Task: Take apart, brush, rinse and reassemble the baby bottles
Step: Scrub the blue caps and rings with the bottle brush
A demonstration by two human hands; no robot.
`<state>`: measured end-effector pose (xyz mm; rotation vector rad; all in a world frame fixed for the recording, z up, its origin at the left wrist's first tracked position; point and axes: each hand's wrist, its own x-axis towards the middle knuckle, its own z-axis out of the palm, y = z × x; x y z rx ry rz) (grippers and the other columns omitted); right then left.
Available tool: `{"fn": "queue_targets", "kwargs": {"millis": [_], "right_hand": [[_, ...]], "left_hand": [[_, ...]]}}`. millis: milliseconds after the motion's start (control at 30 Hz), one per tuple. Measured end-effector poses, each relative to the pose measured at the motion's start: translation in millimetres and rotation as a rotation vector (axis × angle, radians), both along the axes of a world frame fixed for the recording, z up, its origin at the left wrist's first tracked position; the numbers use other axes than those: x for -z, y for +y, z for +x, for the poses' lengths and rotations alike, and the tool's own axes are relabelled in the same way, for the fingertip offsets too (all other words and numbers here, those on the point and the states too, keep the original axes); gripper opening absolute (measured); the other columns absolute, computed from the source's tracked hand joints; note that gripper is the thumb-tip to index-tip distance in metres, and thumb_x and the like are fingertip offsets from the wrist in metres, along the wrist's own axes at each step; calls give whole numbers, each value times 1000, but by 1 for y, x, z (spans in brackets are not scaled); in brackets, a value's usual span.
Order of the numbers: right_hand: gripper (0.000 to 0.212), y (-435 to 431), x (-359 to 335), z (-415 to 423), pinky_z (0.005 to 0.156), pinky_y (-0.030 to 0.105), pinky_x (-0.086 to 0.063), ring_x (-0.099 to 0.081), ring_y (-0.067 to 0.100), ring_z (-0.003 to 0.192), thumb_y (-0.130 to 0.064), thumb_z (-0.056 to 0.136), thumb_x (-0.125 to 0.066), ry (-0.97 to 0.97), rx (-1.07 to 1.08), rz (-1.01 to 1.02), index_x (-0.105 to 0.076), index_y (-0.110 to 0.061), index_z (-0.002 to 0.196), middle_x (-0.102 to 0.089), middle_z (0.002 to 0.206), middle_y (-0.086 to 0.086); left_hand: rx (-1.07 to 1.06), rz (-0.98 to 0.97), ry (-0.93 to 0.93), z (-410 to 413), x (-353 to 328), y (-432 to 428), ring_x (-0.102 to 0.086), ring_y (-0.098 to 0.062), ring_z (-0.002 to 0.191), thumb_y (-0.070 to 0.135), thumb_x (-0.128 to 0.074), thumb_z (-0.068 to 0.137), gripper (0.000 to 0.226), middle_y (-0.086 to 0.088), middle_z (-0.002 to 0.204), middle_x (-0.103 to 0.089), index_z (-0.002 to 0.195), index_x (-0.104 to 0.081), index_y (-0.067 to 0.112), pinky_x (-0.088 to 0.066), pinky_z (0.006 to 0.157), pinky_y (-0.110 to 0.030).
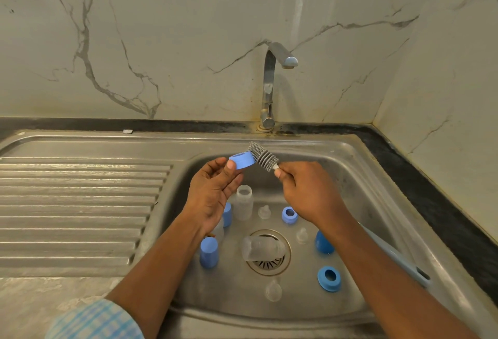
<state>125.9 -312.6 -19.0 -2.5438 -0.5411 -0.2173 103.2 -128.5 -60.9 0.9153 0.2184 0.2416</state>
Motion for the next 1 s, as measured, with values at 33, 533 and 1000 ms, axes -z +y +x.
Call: {"fn": "queue_targets", "kwargs": {"millis": [33, 533, 1000], "right_hand": [[30, 0, -1, 0, 49, 28, -25, -40, 11, 52, -28, 101, -47, -5, 1, 2, -52, -25, 72, -45, 56, -7], [27, 6, 0, -3, 52, 31, -31, -41, 13, 52, -31, 101, -48, -9, -25, 1, -58, -25, 77, -44, 55, -6], [25, 5, -1, -8, 50, 29, -29, -42, 12, 52, -32, 101, -48, -51, -111, -17, -67, -22, 89, -44, 54, -8]], "left_hand": [[4, 30, 8, 0, 1, 1, -74, -17, 87, 22, -71, 71, 36, -8, 96, -74, 103, -64, 7, -59, 74, -23], [149, 120, -25, -2, 0, -2, -70, -24, 107, 10, -65, 74, 46, -13, 112, -73, 120, -64, 5, -57, 94, -33], [4, 302, 10, -1, 1, -2, -70, -27, 106, 1, -69, 86, 31, -11, 107, -75, 115, -66, 9, -55, 95, -38]]}}
